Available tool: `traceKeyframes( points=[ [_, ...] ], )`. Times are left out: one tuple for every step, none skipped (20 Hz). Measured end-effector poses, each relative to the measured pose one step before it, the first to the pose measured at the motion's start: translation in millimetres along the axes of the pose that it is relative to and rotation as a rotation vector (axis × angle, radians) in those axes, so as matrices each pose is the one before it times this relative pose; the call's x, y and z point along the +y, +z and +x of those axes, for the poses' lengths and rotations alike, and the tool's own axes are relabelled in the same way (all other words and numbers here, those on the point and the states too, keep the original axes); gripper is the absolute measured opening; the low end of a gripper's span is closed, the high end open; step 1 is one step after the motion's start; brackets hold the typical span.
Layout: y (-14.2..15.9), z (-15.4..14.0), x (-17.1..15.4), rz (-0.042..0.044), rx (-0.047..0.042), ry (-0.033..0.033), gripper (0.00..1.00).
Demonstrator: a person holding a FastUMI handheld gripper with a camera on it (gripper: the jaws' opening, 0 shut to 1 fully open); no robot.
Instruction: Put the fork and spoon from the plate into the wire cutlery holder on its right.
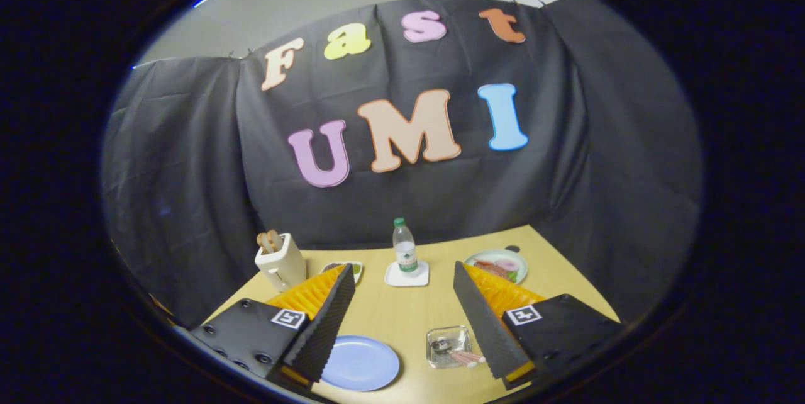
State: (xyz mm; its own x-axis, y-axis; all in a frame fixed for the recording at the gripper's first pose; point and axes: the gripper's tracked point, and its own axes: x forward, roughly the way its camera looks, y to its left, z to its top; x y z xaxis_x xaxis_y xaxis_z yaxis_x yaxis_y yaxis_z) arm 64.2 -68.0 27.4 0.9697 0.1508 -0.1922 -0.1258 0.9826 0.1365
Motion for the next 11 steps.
traceKeyframes(
  points=[
    [1.81,-7.02,1.04,-0.00693,-0.02280,0.00055,0.99],
    [-0.39,-4.51,-1.19,-0.01267,-0.01647,-0.00090,0.99],
    [0.20,-2.99,-1.14,-0.02228,-0.01294,-0.00668,0.99],
    [1.66,-1.22,-4.63,-0.02368,-0.01678,-0.01396,0.99],
    [1.78,-1.36,0.39,-0.01656,-0.01766,-0.00167,0.99],
    [-0.96,0.57,3.14,-0.01058,-0.01352,0.00608,0.99],
    [-2.10,0.02,1.01,-0.00643,-0.00618,0.00518,0.99],
    [-2.47,-0.54,0.95,-0.00306,-0.00108,0.00456,0.99],
    [-3.04,-1.93,2.76,-0.00693,0.00504,0.01106,0.99],
    [-3.09,-0.72,-0.95,-0.01148,0.00410,0.00311,0.99],
    [-2.90,-0.62,-1.00,-0.00831,0.00353,0.00548,0.99]
  ],
)
